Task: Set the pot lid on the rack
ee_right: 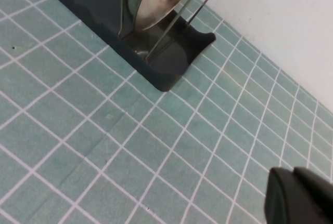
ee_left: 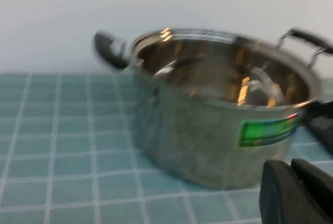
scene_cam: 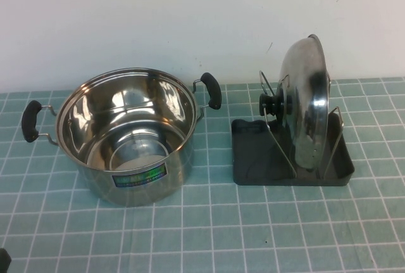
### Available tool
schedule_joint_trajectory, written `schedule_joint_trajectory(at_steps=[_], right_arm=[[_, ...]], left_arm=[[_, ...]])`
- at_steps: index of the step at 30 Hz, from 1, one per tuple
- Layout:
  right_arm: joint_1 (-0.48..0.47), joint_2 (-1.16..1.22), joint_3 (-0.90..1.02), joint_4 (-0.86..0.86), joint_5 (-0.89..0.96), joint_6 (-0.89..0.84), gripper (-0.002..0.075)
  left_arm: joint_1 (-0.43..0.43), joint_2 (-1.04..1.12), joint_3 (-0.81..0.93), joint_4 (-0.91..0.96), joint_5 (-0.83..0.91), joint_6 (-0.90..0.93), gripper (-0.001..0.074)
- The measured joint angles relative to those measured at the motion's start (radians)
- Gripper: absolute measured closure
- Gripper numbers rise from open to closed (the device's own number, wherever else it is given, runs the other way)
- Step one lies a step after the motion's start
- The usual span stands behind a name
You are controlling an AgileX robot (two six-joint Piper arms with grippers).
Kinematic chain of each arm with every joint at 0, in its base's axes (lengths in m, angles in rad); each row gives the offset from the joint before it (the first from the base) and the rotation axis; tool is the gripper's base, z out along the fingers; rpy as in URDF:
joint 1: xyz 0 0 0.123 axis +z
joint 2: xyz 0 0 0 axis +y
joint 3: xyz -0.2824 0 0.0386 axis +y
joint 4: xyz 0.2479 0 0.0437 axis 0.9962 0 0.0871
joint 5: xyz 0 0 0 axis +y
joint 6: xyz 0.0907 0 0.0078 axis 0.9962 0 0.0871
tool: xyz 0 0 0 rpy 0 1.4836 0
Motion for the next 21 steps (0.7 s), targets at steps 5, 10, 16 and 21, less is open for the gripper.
schedule_joint_trajectory(at_steps=[5, 10, 16, 21], right_arm=[[0.0, 0.0, 0.0, 0.0, 0.0, 0.0, 0.0726], [0.0, 0.0, 0.0, 0.0, 0.0, 0.0, 0.0726], [0.0, 0.0, 0.0, 0.0, 0.0, 0.0, 0.0726], [0.0, 0.0, 0.0, 0.0, 0.0, 0.0, 0.0726]], left_arm=[[0.133, 0.0, 0.089, -0.069, -0.061, 0.056, 0.0736], [0.188, 0.0, 0.093, -0.137, 0.03, 0.078, 0.0736], [0.189, 0.0, 0.091, -0.149, 0.065, 0.133, 0.0736], [0.189, 0.0, 0.091, -0.149, 0.067, 0.182, 0.0736]])
